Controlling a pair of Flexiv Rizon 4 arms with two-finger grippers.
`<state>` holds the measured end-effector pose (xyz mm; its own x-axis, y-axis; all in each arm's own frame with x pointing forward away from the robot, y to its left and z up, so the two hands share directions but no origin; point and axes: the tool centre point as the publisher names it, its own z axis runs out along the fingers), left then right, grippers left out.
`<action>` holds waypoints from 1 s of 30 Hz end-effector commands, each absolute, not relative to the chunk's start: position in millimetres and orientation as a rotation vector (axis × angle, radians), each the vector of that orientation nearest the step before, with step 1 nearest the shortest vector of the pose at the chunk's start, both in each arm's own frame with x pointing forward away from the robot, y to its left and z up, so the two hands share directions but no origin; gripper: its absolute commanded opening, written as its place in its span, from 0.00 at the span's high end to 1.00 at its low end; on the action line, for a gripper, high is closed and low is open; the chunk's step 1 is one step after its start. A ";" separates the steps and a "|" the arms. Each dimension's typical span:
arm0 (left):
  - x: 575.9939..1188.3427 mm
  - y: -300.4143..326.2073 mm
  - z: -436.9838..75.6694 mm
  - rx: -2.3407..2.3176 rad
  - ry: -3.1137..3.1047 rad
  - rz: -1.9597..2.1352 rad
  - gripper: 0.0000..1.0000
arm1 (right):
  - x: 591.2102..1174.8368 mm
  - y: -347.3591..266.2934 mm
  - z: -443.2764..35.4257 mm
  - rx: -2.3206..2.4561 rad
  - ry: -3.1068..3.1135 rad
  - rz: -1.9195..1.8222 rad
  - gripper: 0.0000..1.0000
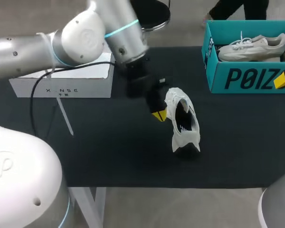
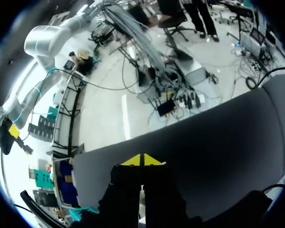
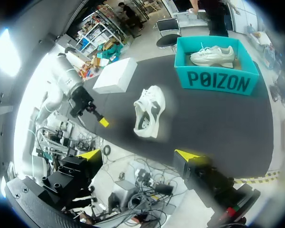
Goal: Take the shoe out of the shoebox, open the shoe tongue, remove and reinsert the insole, then place the shoe into the shoebox
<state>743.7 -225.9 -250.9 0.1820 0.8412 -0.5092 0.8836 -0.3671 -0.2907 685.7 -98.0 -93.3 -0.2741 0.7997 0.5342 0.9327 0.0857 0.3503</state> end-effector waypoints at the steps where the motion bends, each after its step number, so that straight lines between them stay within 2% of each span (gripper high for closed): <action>1: 752.3 -241.8 -255.6 2.552 1.821 -0.567 1.00 | 687.8 -97.6 -93.4 -1.752 -2.154 -0.948 0.00; 8: 780.4 -249.8 -265.2 2.389 1.835 -0.287 1.00 | 687.8 -97.6 -93.4 -1.752 -2.154 -0.948 0.00; 30: 783.1 -274.8 -323.7 2.142 2.038 -0.271 1.00 | 687.8 -97.6 -93.4 -1.752 -2.154 -0.948 0.00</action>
